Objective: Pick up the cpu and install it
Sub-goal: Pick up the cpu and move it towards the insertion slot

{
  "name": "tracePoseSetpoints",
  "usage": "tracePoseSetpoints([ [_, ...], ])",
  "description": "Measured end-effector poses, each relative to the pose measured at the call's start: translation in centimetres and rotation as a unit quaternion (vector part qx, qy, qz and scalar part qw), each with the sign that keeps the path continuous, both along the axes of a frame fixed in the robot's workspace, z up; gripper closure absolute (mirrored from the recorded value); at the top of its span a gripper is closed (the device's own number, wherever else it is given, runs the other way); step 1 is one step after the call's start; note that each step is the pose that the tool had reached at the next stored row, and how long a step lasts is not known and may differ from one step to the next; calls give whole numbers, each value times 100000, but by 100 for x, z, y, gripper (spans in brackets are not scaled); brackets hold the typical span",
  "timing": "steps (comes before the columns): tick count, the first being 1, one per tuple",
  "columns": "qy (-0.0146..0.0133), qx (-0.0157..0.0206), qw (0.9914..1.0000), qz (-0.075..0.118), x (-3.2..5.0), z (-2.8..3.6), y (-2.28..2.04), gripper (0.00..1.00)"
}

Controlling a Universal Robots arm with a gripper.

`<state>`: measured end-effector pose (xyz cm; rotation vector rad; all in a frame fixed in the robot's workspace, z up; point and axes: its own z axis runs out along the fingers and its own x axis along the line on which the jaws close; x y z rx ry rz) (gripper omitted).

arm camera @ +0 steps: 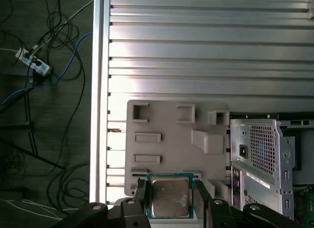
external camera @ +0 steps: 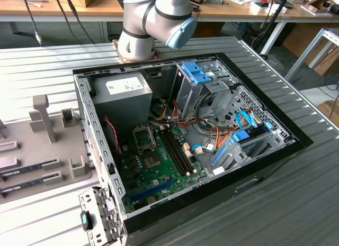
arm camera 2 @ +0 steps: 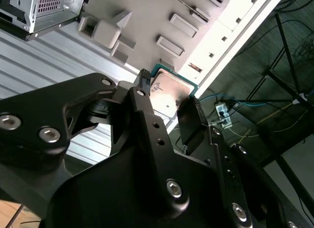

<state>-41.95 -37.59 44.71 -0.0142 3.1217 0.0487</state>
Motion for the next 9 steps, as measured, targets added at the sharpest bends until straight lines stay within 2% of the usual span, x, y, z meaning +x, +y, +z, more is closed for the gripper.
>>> tracePoseSetpoints([
  [9, -4, 1, 100000, -2, 65, -7, 0, 53],
])
